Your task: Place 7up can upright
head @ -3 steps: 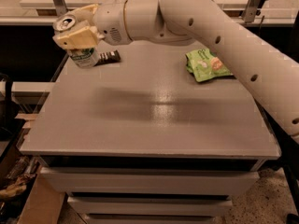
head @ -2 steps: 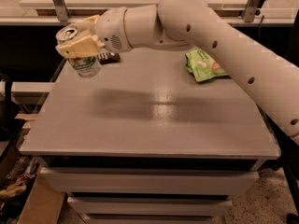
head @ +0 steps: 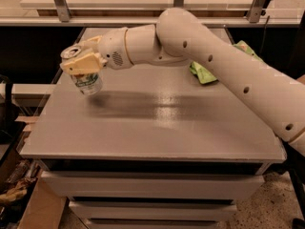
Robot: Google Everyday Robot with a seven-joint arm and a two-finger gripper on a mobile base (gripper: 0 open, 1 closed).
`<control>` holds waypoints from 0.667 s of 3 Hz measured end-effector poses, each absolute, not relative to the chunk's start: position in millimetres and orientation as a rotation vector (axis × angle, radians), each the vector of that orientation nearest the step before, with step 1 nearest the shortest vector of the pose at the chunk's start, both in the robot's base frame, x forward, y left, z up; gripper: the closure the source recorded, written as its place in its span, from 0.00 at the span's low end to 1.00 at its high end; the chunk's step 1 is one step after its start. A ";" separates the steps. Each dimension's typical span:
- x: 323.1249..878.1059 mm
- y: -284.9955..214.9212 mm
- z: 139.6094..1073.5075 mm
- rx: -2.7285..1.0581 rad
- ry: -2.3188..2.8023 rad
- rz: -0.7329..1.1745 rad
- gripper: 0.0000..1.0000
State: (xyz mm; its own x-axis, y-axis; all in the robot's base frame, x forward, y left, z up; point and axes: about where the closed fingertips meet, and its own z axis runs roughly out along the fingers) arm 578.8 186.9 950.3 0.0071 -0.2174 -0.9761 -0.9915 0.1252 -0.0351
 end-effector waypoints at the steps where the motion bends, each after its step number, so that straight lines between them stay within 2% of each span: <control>1: 580.7 187.9 936.3 -1.256 1.430 1.010 1.00; 2: 582.3 186.4 931.0 -1.236 1.427 1.006 0.82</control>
Offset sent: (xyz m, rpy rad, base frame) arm 0.0087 -0.0076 -0.0258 0.0376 0.0257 -0.0475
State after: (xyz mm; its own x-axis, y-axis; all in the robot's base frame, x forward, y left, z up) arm 582.3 186.4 931.0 -0.0248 -0.1965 -0.9802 -0.9893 0.1459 -0.0042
